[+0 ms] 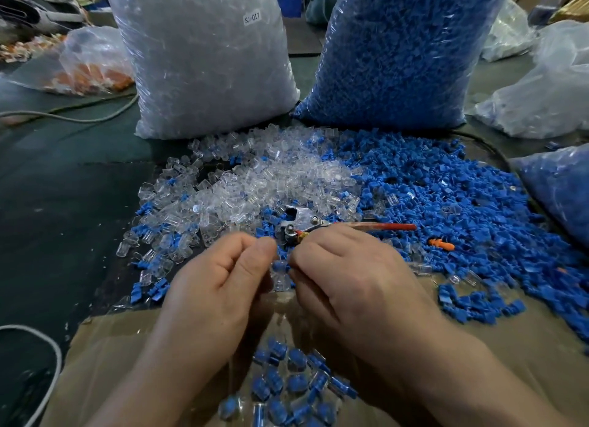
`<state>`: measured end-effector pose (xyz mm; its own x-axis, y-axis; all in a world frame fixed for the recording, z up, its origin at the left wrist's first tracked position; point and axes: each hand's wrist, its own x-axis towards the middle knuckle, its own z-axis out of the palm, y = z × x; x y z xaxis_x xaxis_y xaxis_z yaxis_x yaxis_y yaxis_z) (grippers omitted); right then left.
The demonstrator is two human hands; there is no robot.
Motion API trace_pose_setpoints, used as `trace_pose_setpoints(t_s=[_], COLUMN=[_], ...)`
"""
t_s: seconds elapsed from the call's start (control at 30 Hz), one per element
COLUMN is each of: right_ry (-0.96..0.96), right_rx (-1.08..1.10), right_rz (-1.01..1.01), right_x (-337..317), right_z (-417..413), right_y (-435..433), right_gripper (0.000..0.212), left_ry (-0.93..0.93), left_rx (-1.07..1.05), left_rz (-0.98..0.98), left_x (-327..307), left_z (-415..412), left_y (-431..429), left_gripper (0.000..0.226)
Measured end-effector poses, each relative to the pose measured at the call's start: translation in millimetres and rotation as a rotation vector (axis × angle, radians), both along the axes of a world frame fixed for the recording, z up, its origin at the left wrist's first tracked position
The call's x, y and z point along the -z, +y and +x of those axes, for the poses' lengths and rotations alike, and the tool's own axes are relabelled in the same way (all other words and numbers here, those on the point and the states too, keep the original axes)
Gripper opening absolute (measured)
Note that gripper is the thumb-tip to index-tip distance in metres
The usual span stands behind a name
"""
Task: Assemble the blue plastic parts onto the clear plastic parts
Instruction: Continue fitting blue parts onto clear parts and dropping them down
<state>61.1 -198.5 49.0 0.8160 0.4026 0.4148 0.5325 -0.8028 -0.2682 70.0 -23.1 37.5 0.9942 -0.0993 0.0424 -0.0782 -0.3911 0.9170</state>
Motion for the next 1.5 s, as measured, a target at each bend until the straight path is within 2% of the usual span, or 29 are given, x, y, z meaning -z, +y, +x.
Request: trace_pose_setpoints(t_s=[0.1,0.17,0.23,0.3,0.33,0.37,0.43,0.53,0.57,0.63,0.7,0.8,0.87,1.03,1.13,1.33,1.5], right_ry=[0.105,0.263,0.586,1.043,1.175,1.214,1.082,0.682,0.619,0.578,0.565,0.495,0.431,0.290,0.256,0.266,0.291], right_rx=[0.000,0.086,0.148,0.137,0.119,0.107,0.153,0.253,0.277,0.302,0.309,0.322,0.324,0.307,0.266,0.229,0.212], right_rz=[0.062,0.203,0.579,1.036,1.109,1.053,0.749,0.133,-0.032,-0.206,-0.257,-0.273,-0.270,-0.245,-0.254,-0.223,-0.207], right_x=[-3,-5,-9,-16,-20,-22,-22,-20,-20,-18,-16,-7,0,15,19,24,20], right_z=[-6,-10,-13,-13,-14,-14,-13,-12,-12,-13,-14,-12,-8,3,7,13,8], right_y=[6,12,16,16,12,7,-2,-11,-13,-13,-13,-7,0,11,13,11,7], right_gripper=[0.026,0.028,0.025,0.019,0.017,0.017,0.024,0.036,0.036,0.033,0.034,0.042,0.047,0.042,0.033,0.022,0.020], left_ry=[0.072,0.059,-0.049,-0.171,-0.189,-0.186,-0.175,-0.137,-0.118,-0.041,0.037,0.081,0.063,-0.168,-0.216,-0.268,-0.306], left_rx=[0.096,0.125,0.160,0.241,0.285,0.320,0.356,0.330,0.318,0.348,0.436,0.552,0.561,0.199,0.198,0.144,0.211], left_rz=[0.051,-0.022,-0.059,-0.046,-0.041,-0.029,0.038,0.213,0.284,0.425,0.561,0.611,0.640,0.679,0.727,0.685,0.646], left_x=[-4,-5,-4,-5,-5,-6,-9,-13,-13,-12,-10,-12,-12,4,14,16,15], left_z=[0,-1,-2,-2,-3,-3,-3,3,5,7,8,9,8,12,12,11,11], left_y=[3,4,6,7,7,9,17,32,36,40,40,37,34,24,15,1,3], left_gripper=[0.053,0.050,0.044,0.035,0.036,0.037,0.029,0.025,0.023,0.009,0.008,0.035,0.044,0.031,0.040,0.028,0.016])
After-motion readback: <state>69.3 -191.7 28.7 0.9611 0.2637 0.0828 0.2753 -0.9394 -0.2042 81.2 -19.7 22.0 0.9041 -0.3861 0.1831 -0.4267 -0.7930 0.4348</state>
